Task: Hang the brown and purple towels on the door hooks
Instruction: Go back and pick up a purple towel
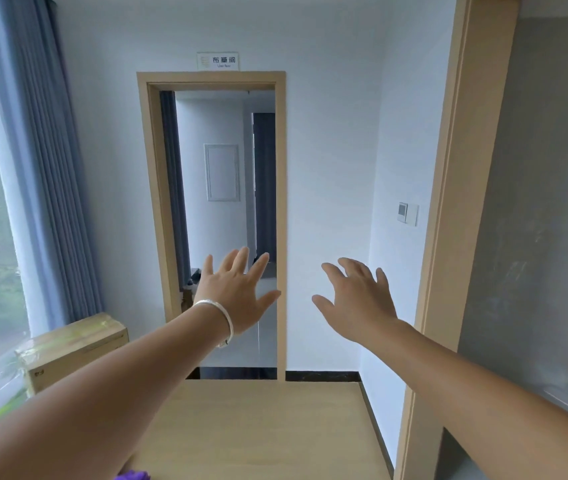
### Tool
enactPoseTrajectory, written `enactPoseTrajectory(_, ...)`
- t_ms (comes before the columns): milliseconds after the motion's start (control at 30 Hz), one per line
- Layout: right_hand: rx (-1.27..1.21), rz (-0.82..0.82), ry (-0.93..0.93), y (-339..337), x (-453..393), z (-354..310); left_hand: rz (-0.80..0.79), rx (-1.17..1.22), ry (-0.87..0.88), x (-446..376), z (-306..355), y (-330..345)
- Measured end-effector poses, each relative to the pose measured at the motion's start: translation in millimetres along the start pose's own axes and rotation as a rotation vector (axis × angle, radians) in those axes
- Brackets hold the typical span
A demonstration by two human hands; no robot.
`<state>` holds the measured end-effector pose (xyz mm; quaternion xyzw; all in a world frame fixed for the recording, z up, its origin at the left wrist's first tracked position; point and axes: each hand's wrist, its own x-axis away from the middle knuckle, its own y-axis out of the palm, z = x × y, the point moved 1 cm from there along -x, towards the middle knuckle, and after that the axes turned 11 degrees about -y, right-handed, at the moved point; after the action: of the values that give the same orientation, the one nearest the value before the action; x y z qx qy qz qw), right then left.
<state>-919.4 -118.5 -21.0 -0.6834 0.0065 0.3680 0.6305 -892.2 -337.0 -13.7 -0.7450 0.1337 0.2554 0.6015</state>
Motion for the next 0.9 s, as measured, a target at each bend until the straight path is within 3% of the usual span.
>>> enactPoseTrajectory(500,0.014,-0.066,0.02,137,-177,60,-0.013,0.015,0.067,-194,5,145)
enactPoseTrajectory(900,0.019,-0.091,0.035,242,-366,77,-0.005,0.071,0.082,-382,-41,266)
